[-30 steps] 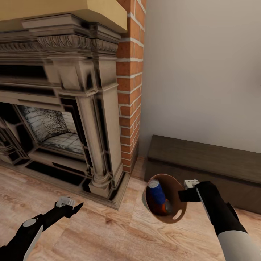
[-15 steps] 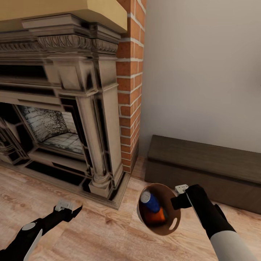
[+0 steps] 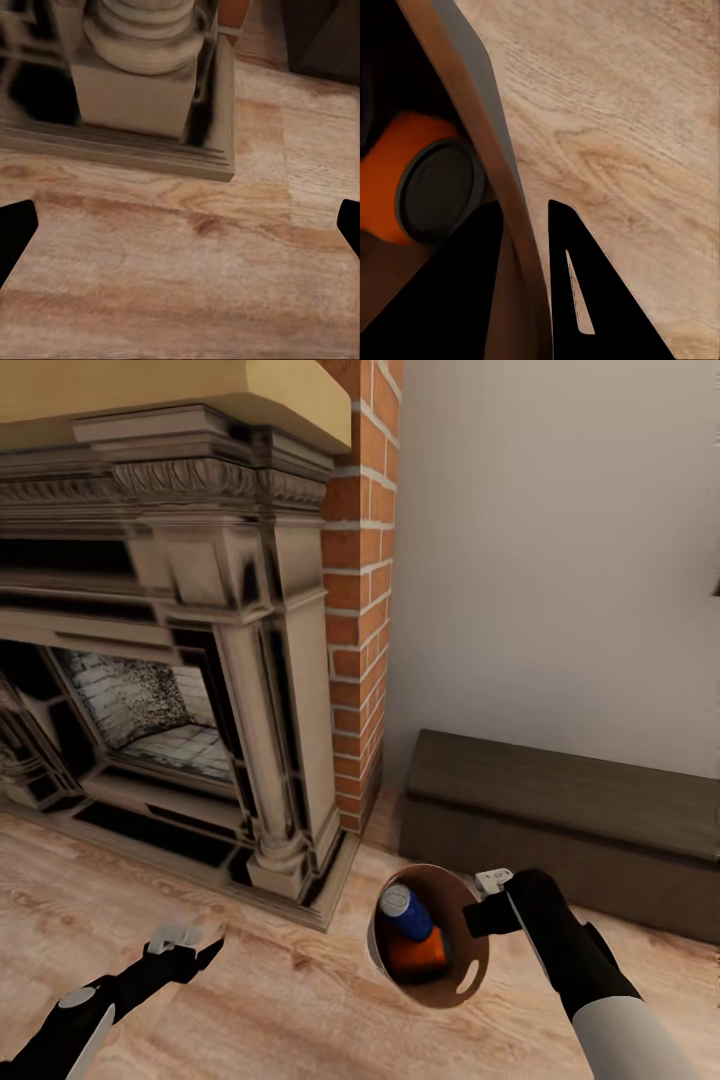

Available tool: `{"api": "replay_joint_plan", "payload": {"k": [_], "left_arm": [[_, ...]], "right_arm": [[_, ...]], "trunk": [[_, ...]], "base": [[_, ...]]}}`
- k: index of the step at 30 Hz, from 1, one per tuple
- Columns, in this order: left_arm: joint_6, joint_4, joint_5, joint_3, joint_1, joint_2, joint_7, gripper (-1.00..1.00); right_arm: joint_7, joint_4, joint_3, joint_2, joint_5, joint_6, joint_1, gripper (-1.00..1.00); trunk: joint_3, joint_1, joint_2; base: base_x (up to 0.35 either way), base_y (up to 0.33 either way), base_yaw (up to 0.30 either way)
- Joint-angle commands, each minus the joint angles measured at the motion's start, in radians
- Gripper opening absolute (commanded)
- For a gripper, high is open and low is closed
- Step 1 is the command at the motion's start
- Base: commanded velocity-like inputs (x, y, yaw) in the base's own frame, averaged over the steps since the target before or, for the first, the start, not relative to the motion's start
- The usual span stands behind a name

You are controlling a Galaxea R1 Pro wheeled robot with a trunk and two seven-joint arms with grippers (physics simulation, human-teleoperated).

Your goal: Put the three can of soda from the living room inside the tash can in the kitchen.

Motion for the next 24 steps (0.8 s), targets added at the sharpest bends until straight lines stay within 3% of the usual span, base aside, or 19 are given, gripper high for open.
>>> {"api": "replay_joint_plan", "payload": {"k": [1,24], "left_arm": [[-0.002,0.001,0.0,0.0,0.0,0.0,0.001,1.0],[-0.036,0.03,-0.004,-0.003,0.0,0.0,0.003,1.0]], "right_arm": [[0.003,0.0,0.0,0.0,-0.023,0.004,0.0,-1.0],[0.009,0.0,-0.01,-0.001,-0.023,0.004,0.0,-1.0]], "trunk": [[0.0,0.0,0.0],[0.0,0.0,0.0]], "base": [[-0.28,0.0,0.0],[-0.321,0.0,0.0]]}}
